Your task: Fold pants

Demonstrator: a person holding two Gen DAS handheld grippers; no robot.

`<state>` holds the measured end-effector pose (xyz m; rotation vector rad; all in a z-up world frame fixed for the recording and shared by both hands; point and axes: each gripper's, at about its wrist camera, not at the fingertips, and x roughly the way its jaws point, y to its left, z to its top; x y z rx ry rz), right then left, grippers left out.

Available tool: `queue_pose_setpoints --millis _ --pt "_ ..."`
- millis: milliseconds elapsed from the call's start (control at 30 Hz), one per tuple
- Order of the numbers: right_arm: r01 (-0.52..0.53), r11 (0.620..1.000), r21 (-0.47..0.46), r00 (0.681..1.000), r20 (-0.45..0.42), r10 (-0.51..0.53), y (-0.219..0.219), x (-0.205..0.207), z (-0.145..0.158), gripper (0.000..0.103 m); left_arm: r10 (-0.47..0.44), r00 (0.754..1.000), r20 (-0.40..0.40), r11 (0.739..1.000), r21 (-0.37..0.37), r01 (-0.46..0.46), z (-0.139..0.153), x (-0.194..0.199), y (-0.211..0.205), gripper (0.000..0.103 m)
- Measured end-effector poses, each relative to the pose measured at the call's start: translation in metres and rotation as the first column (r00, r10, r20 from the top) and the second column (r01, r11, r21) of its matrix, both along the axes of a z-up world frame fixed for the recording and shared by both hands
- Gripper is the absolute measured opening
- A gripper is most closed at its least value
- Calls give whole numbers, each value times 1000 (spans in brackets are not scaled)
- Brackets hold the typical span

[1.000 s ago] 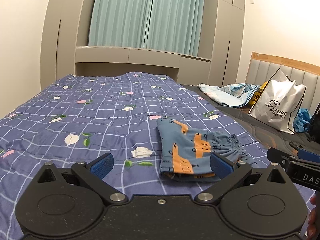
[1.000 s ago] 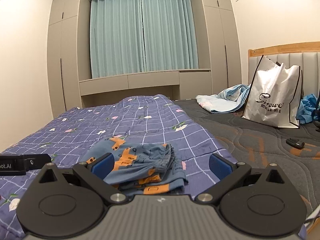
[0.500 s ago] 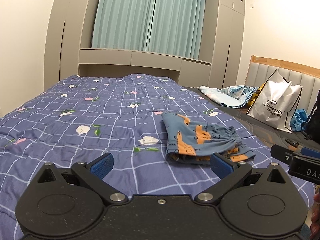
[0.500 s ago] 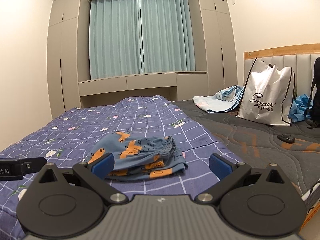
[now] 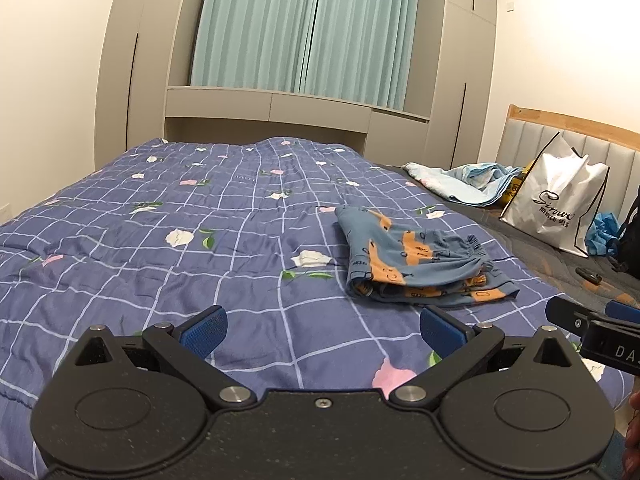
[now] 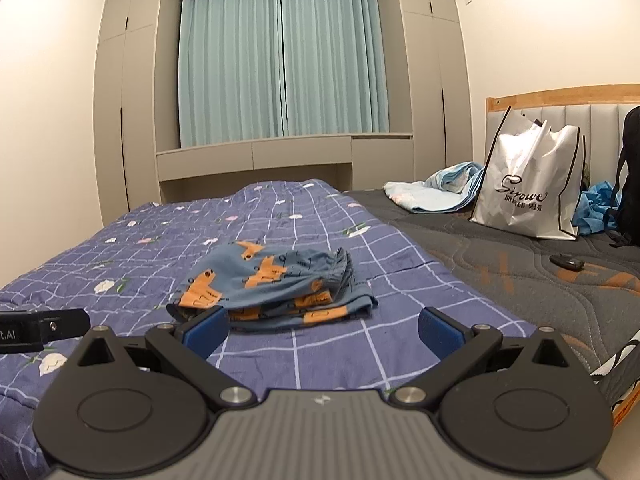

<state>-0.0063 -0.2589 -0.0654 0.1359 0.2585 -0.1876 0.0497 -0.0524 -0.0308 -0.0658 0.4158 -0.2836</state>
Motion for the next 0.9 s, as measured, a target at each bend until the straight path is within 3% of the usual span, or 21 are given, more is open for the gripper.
queue_pose_setpoints --millis 900 --pt "1 1000 7 1000 -21 -1 -1 1 -6 103 2 1000 -25 1000 12 -2 -6 2 0 102"
